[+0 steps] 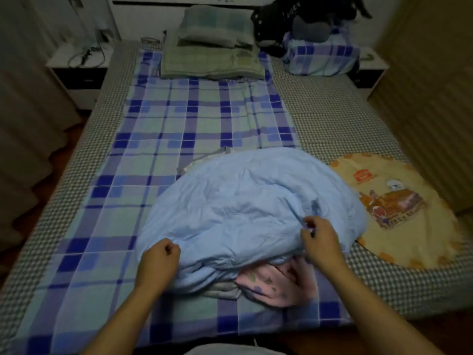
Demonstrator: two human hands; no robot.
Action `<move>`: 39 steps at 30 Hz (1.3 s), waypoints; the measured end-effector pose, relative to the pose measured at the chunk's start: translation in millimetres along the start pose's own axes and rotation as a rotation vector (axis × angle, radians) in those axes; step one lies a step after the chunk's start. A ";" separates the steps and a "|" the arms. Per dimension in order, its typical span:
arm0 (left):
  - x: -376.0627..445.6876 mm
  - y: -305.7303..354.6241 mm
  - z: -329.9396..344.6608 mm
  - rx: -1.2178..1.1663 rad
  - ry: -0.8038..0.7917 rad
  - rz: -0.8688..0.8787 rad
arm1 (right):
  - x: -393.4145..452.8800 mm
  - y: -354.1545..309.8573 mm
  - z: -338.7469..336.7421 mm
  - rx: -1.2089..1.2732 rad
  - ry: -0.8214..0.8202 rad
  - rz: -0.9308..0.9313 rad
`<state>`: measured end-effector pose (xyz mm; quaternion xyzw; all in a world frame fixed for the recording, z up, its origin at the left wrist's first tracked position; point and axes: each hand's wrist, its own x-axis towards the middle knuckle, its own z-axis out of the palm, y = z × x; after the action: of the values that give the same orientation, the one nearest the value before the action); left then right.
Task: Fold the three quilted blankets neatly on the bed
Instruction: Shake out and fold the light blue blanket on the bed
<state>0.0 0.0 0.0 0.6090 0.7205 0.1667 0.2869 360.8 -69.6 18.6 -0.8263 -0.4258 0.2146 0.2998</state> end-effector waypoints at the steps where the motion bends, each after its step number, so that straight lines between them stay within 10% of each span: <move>1: 9.2 -3.2 -3.0 -0.006 -0.013 -0.021 | 14.0 1.6 -2.3 -0.026 0.056 -0.022; 7: 32.9 7.9 -6.7 -0.010 -0.077 -0.024 | 112.1 33.4 -13.5 -0.616 -0.287 0.040; 13: 11.9 27.2 17.1 -0.192 -0.157 0.055 | 61.6 40.9 6.6 -0.184 -0.040 -0.214; 18: 3.4 55.4 50.2 -0.260 -0.224 0.048 | -33.7 111.4 -17.2 -0.586 -0.905 -0.371; 22: -0.8 76.6 75.5 -0.140 -0.310 0.158 | -26.7 131.5 -53.8 -0.663 -1.068 -0.182; 29: -27.2 73.3 103.4 -0.019 -0.544 0.042 | 90.4 104.6 -82.4 -0.299 -0.273 -0.164; 39: -46.1 86.1 68.7 -0.041 -0.261 0.141 | 106.9 51.8 -17.6 -0.075 -0.550 -0.395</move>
<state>114.0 -34.9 6.9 0.6685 0.6291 0.1204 0.3781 459.6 -9.8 -14.4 -0.6495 -0.6501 0.3513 0.1790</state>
